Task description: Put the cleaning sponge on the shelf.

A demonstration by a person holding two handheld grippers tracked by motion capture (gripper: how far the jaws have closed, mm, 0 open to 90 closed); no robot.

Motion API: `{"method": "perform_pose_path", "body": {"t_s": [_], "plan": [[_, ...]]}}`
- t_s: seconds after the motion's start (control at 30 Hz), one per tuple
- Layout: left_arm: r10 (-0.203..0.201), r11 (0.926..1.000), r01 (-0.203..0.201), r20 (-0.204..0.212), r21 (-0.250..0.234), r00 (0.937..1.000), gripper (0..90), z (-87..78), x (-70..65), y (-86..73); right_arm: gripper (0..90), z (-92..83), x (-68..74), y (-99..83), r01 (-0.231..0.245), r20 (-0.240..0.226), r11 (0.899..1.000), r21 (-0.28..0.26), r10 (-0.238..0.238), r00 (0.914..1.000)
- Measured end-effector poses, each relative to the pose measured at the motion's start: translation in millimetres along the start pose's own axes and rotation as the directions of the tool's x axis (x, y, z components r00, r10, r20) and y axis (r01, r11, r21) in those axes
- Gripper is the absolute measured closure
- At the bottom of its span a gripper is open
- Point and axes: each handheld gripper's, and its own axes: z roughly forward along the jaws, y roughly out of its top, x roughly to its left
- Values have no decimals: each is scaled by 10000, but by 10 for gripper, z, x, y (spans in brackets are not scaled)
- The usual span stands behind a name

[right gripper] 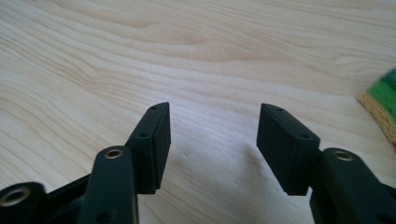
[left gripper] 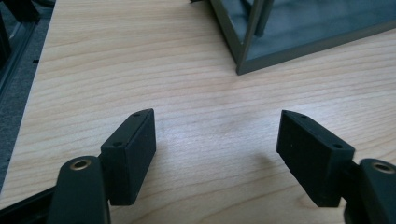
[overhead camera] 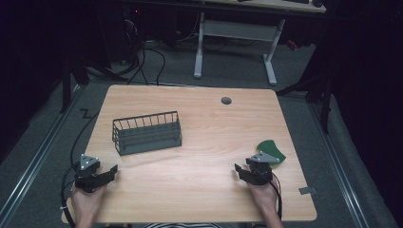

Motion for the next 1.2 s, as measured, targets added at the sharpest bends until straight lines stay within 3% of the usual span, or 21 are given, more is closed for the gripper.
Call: {"method": "perform_pose_path", "body": {"t_s": [0.13,0.37,0.7,0.87,1.03,1.2], "plan": [[222,9996,-222,27,-152,9997,304,-39,-49,38,500,35,46,102,232,-264,9996,-148,-236,9994],[421,9990,-419,104,-158,9991,333,-76,-92,85,572,215,148,306,442,-1246,9990,8,-437,9912],[467,9989,-466,162,-46,9988,372,-60,-168,181,520,401,317,663,527,-1920,9983,-233,-562,9798],[417,9991,-417,208,13,9989,381,-21,-194,224,502,569,442,826,535,-2460,9983,-235,-576,9676],[388,9992,-388,121,6,9992,399,8,-218,306,519,704,612,963,840,-2873,9963,-152,-848,9541],[393,9992,-393,-1,78,9992,417,53,-225,392,547,839,752,1058,1043,-3033,9945,-56,-1010,9475]]}}
